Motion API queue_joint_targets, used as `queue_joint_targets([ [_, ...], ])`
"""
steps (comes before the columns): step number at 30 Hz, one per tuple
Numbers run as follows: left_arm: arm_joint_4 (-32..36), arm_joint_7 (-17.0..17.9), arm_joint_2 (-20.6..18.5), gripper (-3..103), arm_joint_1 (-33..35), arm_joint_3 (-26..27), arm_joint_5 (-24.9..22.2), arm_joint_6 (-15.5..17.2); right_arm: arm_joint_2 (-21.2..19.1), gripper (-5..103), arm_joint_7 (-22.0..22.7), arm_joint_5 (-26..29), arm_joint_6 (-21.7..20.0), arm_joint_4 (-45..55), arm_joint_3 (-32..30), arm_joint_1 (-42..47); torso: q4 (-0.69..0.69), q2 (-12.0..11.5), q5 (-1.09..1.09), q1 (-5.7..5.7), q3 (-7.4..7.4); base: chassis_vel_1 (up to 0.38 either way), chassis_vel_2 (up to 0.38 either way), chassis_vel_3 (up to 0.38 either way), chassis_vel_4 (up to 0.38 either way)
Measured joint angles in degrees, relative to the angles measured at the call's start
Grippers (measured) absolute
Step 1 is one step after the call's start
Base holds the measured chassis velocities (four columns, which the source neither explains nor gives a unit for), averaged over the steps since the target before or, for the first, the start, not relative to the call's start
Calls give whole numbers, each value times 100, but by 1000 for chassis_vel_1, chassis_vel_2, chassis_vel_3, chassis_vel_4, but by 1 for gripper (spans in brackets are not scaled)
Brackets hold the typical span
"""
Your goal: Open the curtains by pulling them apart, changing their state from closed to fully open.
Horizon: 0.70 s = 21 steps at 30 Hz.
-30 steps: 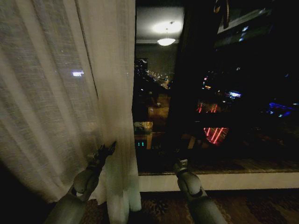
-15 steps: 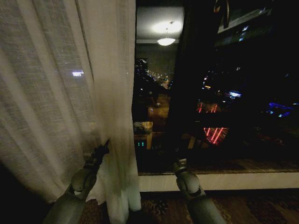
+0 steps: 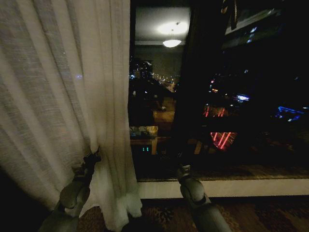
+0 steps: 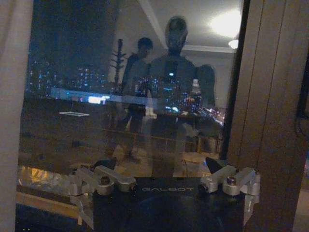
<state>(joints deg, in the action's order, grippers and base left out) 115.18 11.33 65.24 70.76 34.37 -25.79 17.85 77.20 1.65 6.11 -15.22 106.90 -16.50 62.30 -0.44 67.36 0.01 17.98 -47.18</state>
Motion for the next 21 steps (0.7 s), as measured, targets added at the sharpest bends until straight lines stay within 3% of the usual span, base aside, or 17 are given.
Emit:
queue_joint_targets([
  [10,126,-8,15,0,241,112,2,-10,-46,100,-27,-23,-5,112,1,112,-1,0,1,0,0,14,18,-12,-20],
  [21,365,-9,13,0,498,236,21,-29,-96,100,-32,-13,-7,249,-10,198,0,0,0,0,0,102,127,-106,-125],
])
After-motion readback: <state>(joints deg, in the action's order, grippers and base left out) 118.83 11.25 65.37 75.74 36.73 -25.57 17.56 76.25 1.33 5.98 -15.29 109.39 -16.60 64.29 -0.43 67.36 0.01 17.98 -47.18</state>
